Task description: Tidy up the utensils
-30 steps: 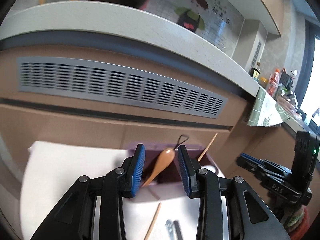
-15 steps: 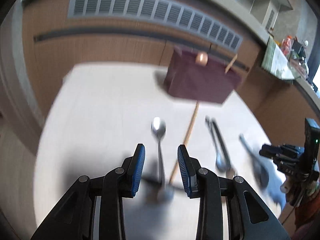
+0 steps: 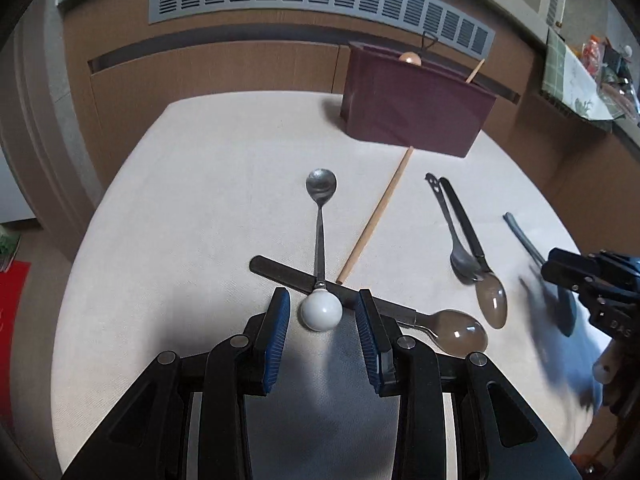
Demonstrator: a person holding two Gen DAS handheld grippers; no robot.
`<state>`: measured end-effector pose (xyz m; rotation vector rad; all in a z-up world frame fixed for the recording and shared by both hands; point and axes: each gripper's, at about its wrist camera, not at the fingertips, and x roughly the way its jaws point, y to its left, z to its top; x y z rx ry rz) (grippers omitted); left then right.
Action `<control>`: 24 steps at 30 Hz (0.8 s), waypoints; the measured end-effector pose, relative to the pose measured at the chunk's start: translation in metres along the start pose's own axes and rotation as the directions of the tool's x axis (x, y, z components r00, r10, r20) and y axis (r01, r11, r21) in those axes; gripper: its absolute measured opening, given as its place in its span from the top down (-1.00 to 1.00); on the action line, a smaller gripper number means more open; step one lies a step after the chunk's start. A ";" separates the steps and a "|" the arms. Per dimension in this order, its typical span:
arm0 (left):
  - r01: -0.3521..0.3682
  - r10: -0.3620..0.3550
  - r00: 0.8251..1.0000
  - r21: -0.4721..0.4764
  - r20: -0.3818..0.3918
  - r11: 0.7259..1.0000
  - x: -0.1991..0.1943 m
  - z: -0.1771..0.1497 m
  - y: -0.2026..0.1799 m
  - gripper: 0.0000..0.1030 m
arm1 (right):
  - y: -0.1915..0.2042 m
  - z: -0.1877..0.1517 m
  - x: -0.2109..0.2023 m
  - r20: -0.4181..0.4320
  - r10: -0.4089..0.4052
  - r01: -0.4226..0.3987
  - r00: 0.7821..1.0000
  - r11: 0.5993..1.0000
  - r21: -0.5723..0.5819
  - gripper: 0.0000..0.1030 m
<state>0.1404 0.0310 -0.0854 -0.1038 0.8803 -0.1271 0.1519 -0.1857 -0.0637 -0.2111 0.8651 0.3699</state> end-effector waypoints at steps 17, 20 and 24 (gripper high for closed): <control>-0.024 0.021 0.980 0.008 0.196 1.000 -0.050 0.038 0.006 0.57 | -0.046 0.002 0.025 -0.055 -0.012 0.021 0.998 0.987 0.161 0.58; -0.017 0.013 0.974 0.017 0.225 1.000 -0.062 0.046 0.006 0.57 | -0.043 0.011 0.036 -0.064 -0.014 0.024 0.998 0.989 0.148 0.58; -0.001 -0.005 0.971 0.022 0.240 1.000 -0.072 0.054 0.005 0.57 | -0.038 0.025 0.049 -0.080 -0.025 0.034 0.996 0.993 0.117 0.57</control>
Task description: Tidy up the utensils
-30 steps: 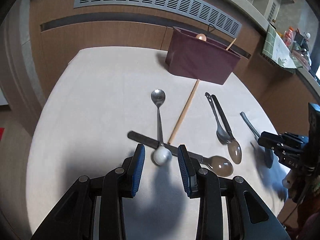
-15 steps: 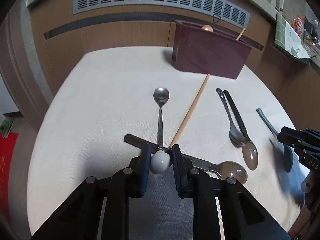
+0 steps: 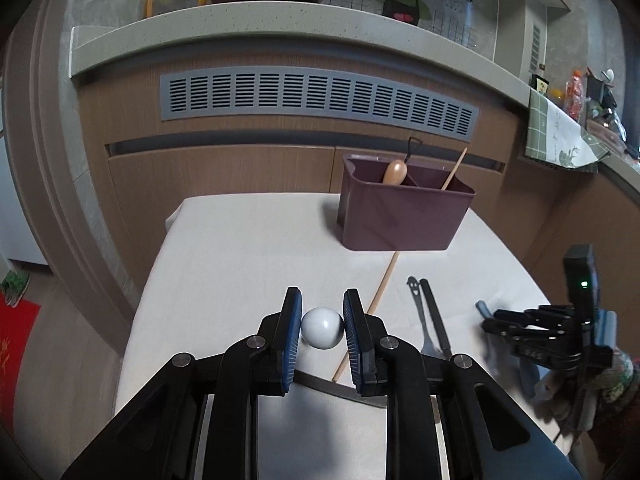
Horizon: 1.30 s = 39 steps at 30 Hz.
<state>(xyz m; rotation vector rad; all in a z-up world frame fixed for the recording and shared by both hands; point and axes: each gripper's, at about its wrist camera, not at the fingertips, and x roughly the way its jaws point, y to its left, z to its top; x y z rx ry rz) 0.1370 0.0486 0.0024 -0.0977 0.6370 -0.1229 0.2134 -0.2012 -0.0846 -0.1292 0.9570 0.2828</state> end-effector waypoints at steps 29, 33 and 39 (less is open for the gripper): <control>0.156 -0.162 0.957 0.043 0.240 0.987 -0.074 0.135 -0.039 0.58 | 0.012 0.088 -0.177 0.500 0.076 -0.043 0.863 0.996 -0.078 0.95; 0.182 -0.186 0.928 0.042 0.324 0.982 -0.083 0.197 -0.043 0.58 | 0.012 0.149 -0.238 0.623 0.066 -0.008 0.779 0.995 -0.096 0.95; 0.192 -0.184 0.916 0.014 0.355 0.981 -0.066 0.233 -0.035 0.58 | 0.014 0.193 -0.256 0.656 0.034 0.051 0.754 0.993 -0.111 0.95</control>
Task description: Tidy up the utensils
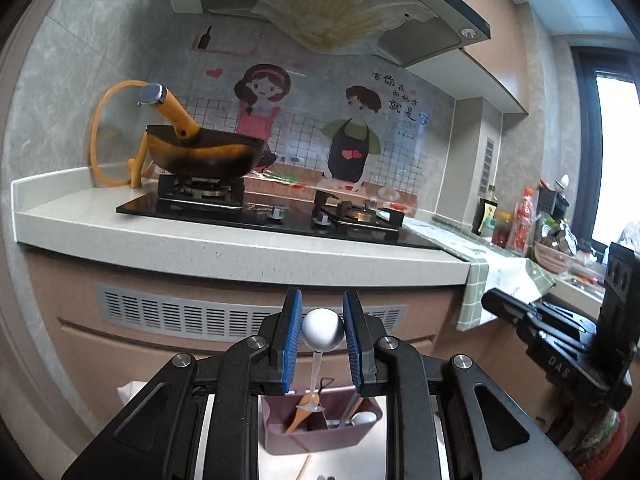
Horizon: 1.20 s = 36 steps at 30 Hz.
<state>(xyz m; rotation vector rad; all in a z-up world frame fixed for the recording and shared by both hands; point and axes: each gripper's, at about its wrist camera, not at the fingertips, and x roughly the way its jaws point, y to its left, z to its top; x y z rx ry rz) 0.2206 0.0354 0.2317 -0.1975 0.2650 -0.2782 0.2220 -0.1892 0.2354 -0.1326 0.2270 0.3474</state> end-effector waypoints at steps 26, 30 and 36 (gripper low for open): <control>0.067 -0.077 0.917 -0.039 -0.391 0.997 0.122 -0.141 0.054 0.57 | -0.027 -0.228 0.070 -0.498 0.166 -0.083 0.851 0.979 0.185 0.71; 0.060 -0.091 0.865 -0.078 -0.493 0.995 0.127 -0.192 0.070 0.55 | -0.024 -0.261 0.078 -0.552 0.193 -0.073 0.811 0.970 0.233 0.59; 0.102 -0.110 0.861 -0.043 -0.497 0.994 0.124 -0.230 0.057 0.47 | -0.019 -0.295 0.084 -0.625 0.168 -0.022 0.762 0.972 0.235 0.59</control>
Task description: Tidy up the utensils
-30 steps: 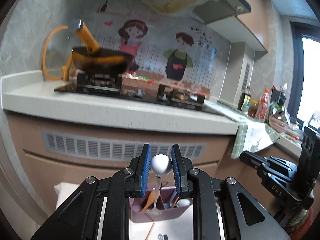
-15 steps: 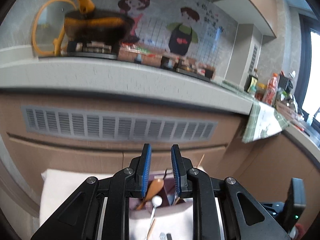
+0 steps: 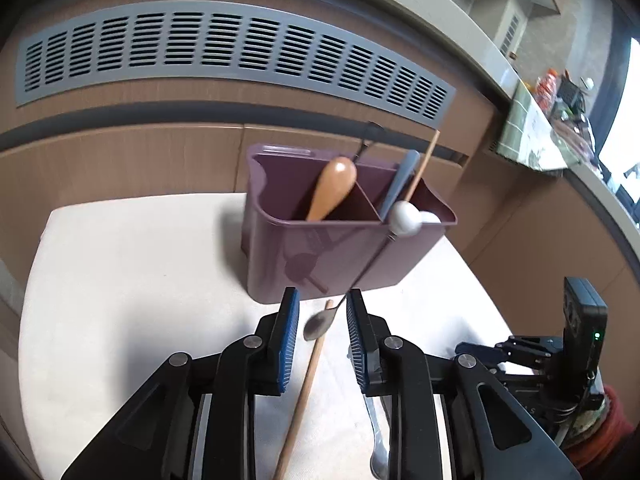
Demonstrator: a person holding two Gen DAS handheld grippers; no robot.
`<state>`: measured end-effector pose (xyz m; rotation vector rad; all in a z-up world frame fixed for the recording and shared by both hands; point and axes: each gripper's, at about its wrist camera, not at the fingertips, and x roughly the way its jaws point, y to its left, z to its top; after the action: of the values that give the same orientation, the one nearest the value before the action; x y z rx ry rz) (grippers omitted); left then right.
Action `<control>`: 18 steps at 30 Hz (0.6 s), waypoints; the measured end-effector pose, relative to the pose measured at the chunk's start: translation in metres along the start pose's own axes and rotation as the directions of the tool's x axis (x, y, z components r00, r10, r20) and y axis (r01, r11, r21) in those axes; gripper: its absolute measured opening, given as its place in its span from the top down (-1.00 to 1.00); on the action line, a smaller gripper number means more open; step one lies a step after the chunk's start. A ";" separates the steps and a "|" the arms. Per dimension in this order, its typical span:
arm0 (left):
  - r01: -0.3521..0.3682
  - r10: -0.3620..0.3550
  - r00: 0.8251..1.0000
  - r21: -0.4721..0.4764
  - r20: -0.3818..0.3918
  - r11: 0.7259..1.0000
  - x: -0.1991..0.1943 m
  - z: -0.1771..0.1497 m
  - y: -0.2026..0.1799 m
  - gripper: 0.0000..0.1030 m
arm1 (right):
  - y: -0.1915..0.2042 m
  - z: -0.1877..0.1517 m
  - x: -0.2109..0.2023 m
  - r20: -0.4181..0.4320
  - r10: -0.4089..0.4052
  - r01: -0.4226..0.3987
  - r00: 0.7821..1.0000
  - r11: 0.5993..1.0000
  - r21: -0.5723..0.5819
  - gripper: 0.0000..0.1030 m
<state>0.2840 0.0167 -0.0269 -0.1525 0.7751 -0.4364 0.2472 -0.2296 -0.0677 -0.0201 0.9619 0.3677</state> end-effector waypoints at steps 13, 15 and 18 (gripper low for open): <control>0.004 0.000 0.991 0.033 -0.137 0.999 0.034 -0.046 -0.010 0.27 | 0.013 -0.014 0.005 -0.008 0.040 -0.040 0.999 0.999 0.024 -0.11; -0.009 0.010 0.990 0.012 -0.140 1.000 0.026 -0.056 -0.007 0.25 | 0.022 -0.011 0.009 -0.036 0.013 -0.015 0.999 0.998 -0.058 -0.11; -0.011 0.009 0.989 -0.015 -0.146 1.000 0.009 -0.073 -0.003 0.21 | 0.023 -0.002 0.010 -0.022 -0.026 0.024 0.999 0.995 -0.097 0.37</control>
<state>0.2369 0.0122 -0.0837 -0.1324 0.9226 -0.4356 0.2432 -0.2053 -0.0734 -0.1249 0.9652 0.3918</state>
